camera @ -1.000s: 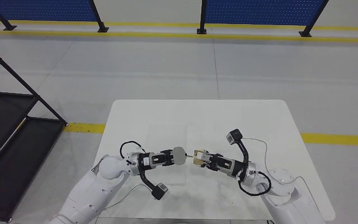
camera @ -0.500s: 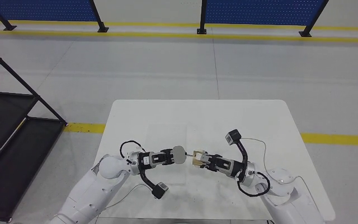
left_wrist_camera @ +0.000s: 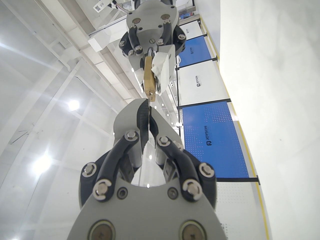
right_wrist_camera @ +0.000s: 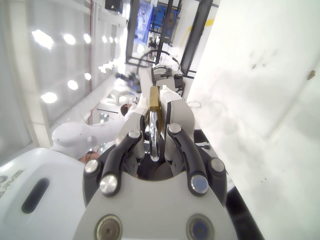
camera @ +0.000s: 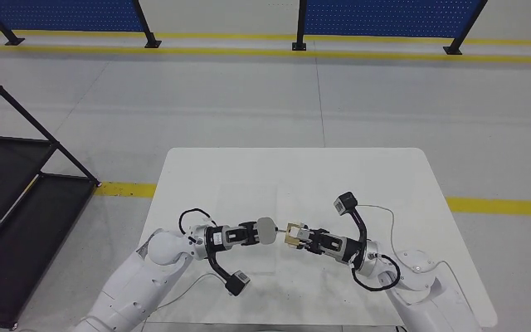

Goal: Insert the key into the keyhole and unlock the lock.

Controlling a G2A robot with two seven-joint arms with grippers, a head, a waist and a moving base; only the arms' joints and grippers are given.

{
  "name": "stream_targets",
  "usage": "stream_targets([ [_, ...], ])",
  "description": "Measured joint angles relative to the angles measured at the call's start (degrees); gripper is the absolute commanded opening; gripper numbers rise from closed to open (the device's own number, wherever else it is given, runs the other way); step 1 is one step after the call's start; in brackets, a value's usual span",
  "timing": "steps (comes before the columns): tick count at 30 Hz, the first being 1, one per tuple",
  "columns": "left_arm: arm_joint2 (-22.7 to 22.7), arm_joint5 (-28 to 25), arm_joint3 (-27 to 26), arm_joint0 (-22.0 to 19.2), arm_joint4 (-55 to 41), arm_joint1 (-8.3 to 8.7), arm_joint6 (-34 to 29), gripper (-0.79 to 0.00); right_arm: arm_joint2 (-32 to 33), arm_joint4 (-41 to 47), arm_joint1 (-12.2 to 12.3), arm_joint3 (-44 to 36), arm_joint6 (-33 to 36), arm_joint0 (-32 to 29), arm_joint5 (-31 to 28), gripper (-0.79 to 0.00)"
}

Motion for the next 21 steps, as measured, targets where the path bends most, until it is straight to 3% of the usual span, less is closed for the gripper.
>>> stream_targets([
  [21, 1.1, -0.9, 0.7, -0.8, -2.1, -0.08, 2.5, -0.785, -0.4, 0.3, 0.1, 0.3, 0.9, 0.4, -0.6, -0.785],
])
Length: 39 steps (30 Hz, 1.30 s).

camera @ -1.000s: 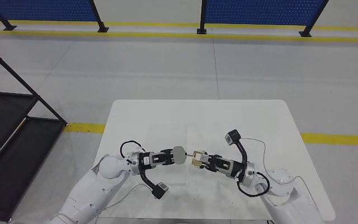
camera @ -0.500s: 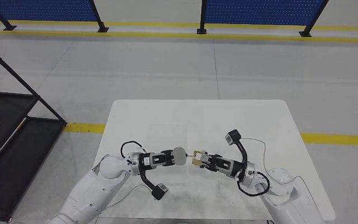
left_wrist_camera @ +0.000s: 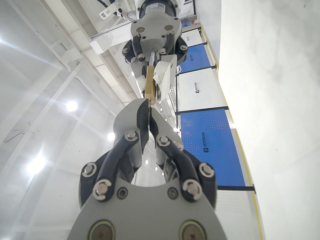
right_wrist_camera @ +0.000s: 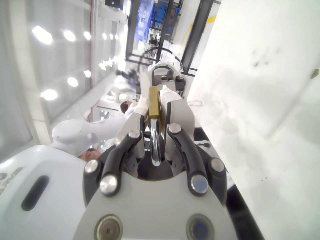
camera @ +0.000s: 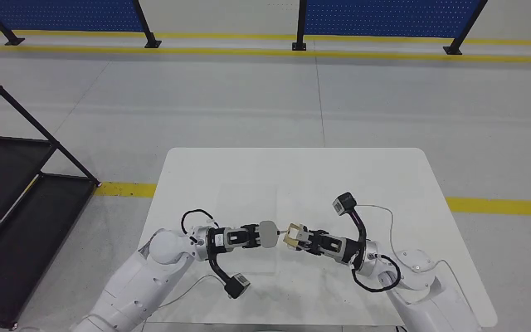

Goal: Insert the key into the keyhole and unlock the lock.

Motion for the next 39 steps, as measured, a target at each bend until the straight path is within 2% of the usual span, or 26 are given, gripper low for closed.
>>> stream_targets([
  [6, -0.1, -0.5, -0.2, 0.1, -0.3, 0.14, 1.2, -0.785, 0.1, 0.1, 0.1, 0.3, 0.7, 0.2, -0.1, -0.785],
  [16, -0.6, -2.2, -0.1, -0.1, -2.7, 0.47, 5.0, -0.785, -0.2, 0.8, 0.4, 1.7, 8.3, 3.1, -0.9, -0.785],
  [27, -1.7, -3.4, 0.7, -0.4, -5.1, 0.89, 8.2, -0.785, -1.2, 2.4, 0.5, 3.8, 13.7, 6.8, -0.9, -0.785],
  [39, -4.2, -6.1, 0.8, -1.2, -10.1, 1.69, 15.9, -0.785, -4.2, 6.8, -0.1, 10.1, 24.4, 16.4, 1.2, -0.785],
])
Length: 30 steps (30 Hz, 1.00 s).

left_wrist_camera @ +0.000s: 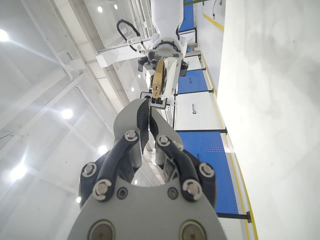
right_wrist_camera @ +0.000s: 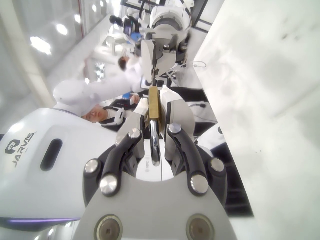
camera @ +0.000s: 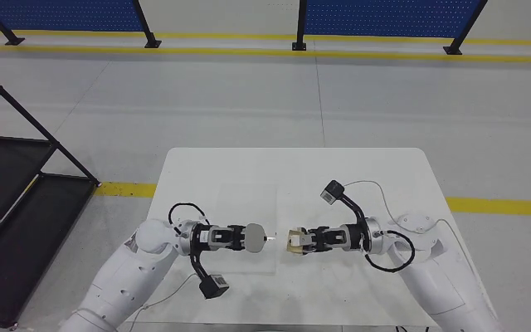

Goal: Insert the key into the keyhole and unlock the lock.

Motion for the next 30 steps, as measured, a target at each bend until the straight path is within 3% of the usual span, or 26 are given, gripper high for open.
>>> stream_targets([
  [10, 2.3, -0.5, -0.1, -1.3, 1.7, -0.27, 0.0, -0.785, -4.3, 0.8, -1.0, 5.2, 3.3, 6.1, 0.4, -0.785],
  [30, 2.9, 0.2, 0.8, -2.0, 3.7, -0.18, -2.0, -0.785, -5.0, -1.4, -0.8, 4.8, 2.4, 6.6, -0.7, -0.785],
])
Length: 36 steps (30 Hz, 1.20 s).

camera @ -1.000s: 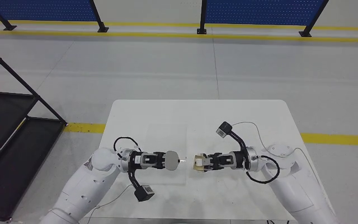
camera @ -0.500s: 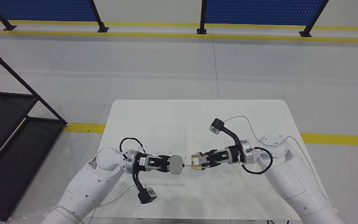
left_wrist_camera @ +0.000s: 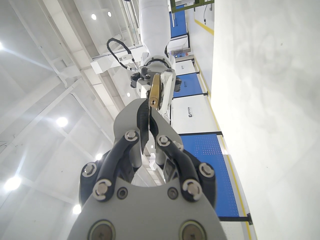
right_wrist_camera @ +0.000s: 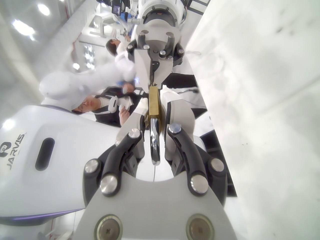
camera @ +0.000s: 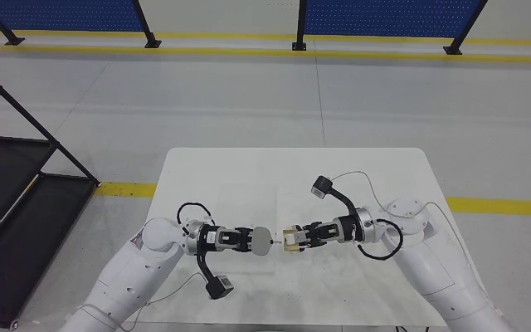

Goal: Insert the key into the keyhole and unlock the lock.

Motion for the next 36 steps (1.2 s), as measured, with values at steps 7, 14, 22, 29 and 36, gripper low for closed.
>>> stream_targets([
  [7, 0.2, 0.2, -0.1, 0.2, 0.8, 0.05, -1.2, -0.785, 0.3, -0.8, 0.2, -0.7, -0.8, -0.4, 0.0, -0.785],
  [14, 0.4, 0.4, -0.2, 0.2, 1.2, 0.05, -2.1, -0.785, 0.3, -1.2, 0.4, -1.7, -1.3, -1.0, 0.4, -0.785],
  [22, 0.5, 0.4, -0.3, 0.2, 1.5, 0.12, -2.6, -0.785, 0.2, -1.4, 0.6, -2.1, -1.7, -1.2, 0.4, -0.785],
  [29, 0.5, 0.3, -0.5, 0.1, 2.1, 0.17, -3.2, -0.785, 0.1, -1.4, 0.6, -2.1, -2.2, -1.3, 0.3, -0.785],
  [36, 0.8, 0.2, -0.6, 0.0, 2.4, 0.21, -3.4, -0.785, 0.1, -1.5, 0.8, -2.4, -2.4, -1.5, 0.2, -0.785],
])
